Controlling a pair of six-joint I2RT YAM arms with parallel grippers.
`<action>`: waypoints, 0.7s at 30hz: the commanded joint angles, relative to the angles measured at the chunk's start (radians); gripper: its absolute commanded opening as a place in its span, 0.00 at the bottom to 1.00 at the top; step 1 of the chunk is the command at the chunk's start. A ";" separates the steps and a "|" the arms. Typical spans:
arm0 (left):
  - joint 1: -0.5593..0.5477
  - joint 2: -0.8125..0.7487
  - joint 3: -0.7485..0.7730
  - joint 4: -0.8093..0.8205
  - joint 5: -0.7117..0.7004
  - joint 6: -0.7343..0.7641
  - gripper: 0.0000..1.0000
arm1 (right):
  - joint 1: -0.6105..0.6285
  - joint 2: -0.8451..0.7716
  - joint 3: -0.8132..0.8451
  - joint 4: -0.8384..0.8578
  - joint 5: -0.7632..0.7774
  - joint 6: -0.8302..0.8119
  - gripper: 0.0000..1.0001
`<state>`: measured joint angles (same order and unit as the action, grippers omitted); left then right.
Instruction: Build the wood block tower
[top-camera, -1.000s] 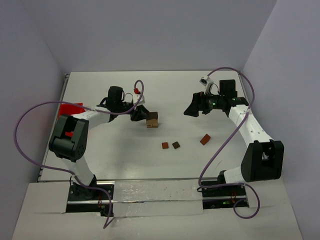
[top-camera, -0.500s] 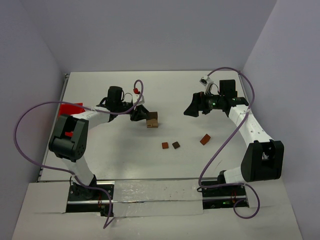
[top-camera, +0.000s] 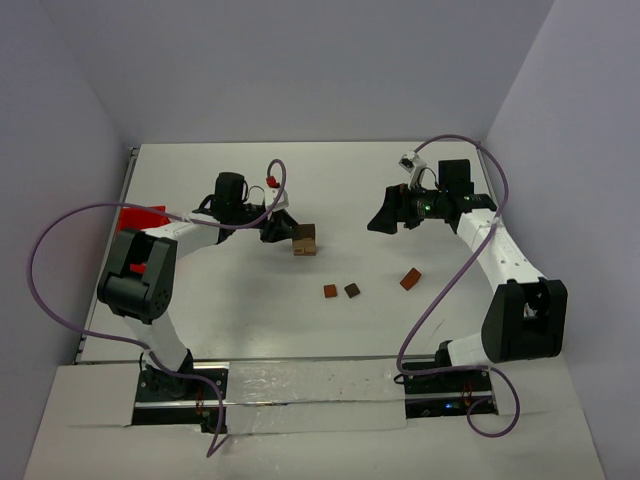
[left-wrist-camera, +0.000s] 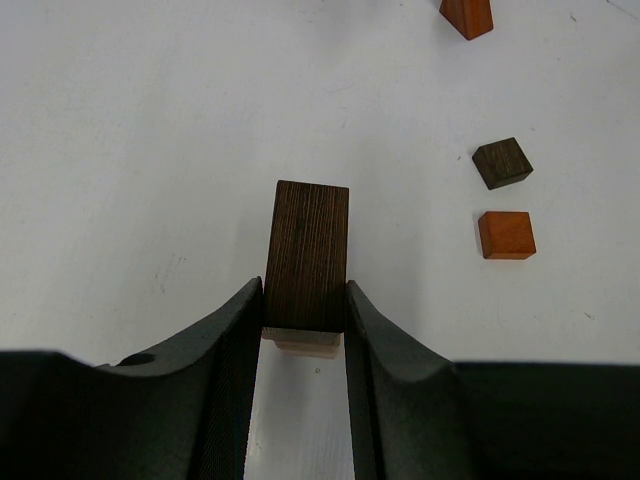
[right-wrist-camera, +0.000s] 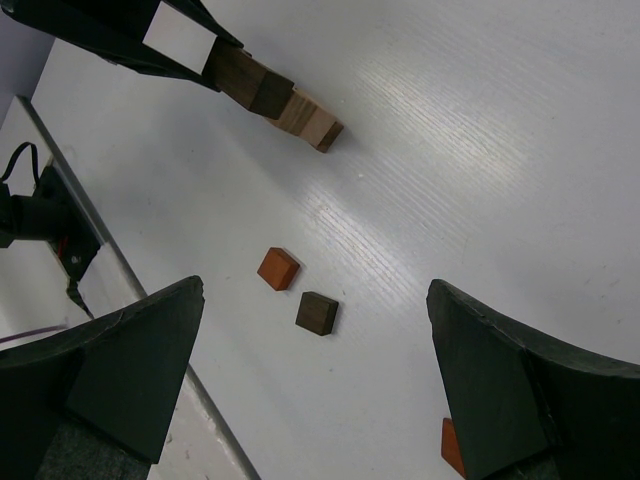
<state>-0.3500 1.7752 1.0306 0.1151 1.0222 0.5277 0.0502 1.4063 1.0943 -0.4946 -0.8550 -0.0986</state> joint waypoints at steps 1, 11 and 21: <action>0.007 -0.022 0.009 0.004 0.054 0.014 0.41 | 0.004 0.003 0.050 0.004 -0.010 -0.012 1.00; 0.006 -0.004 0.029 -0.025 0.056 0.021 0.43 | 0.004 0.001 0.054 -0.001 -0.004 -0.016 1.00; 0.006 -0.005 0.026 -0.014 0.038 0.006 0.65 | 0.004 0.002 0.053 -0.001 -0.004 -0.015 1.00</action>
<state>-0.3458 1.7752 1.0309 0.0853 1.0267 0.5335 0.0502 1.4063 1.1015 -0.4973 -0.8547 -0.0990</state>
